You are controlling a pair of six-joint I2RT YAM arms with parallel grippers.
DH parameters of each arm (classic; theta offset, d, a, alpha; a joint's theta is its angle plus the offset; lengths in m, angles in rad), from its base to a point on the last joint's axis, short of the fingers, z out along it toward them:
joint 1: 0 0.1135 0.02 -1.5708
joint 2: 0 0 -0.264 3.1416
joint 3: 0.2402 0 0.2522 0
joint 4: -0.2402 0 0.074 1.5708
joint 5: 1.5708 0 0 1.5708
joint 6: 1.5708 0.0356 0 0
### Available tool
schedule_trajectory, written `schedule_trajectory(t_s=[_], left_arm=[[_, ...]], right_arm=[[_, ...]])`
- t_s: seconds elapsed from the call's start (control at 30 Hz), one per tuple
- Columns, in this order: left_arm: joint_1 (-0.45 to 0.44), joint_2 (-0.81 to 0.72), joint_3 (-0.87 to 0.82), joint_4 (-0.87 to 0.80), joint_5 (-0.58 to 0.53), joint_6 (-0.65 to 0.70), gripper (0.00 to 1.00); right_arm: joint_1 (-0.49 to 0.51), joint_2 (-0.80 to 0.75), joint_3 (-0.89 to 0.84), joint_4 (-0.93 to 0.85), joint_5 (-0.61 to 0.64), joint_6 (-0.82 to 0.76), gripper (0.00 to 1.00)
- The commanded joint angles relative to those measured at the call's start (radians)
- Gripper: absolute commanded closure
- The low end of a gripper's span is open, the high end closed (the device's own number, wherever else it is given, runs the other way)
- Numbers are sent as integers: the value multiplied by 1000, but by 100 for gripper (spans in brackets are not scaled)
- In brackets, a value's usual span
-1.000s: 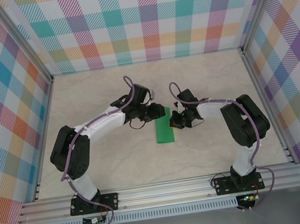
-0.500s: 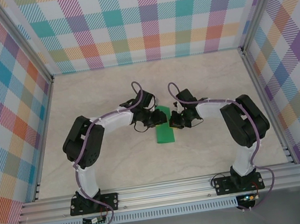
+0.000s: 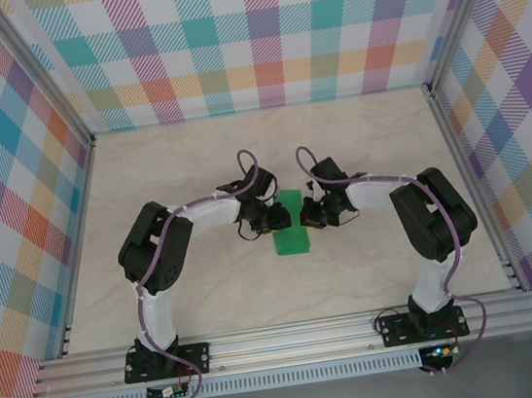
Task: Fold a paper plane with a square sheet of paper (fold left side to right side)
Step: First fold the square sheet of paper in half at the center of the table.
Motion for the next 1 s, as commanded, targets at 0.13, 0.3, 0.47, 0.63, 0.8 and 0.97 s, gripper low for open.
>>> schedule_trajectory(t_s=[0.13, 0.3, 0.47, 0.63, 0.8, 0.97], left_arm=[[39, -8, -65, -28, -27, 34, 75], [77, -50, -113, -25, -23, 46, 74], [114, -99, -149, -31, -21, 63, 74], [125, -179, -178, -16, -2, 65, 74], [114, -273, -221, 82, 74, 24, 74], [60, -246, -195, 131, 145, -2, 75]], right_arm=[[9, 64, -30, -170, 102, -41, 100], [9, 70, -30, -170, 101, -42, 100], [9, 70, -28, -172, 96, -42, 100], [10, 61, -25, -174, 95, -43, 100], [13, 57, -13, -183, 97, -45, 100], [14, 62, -1, -193, 102, -48, 100]])
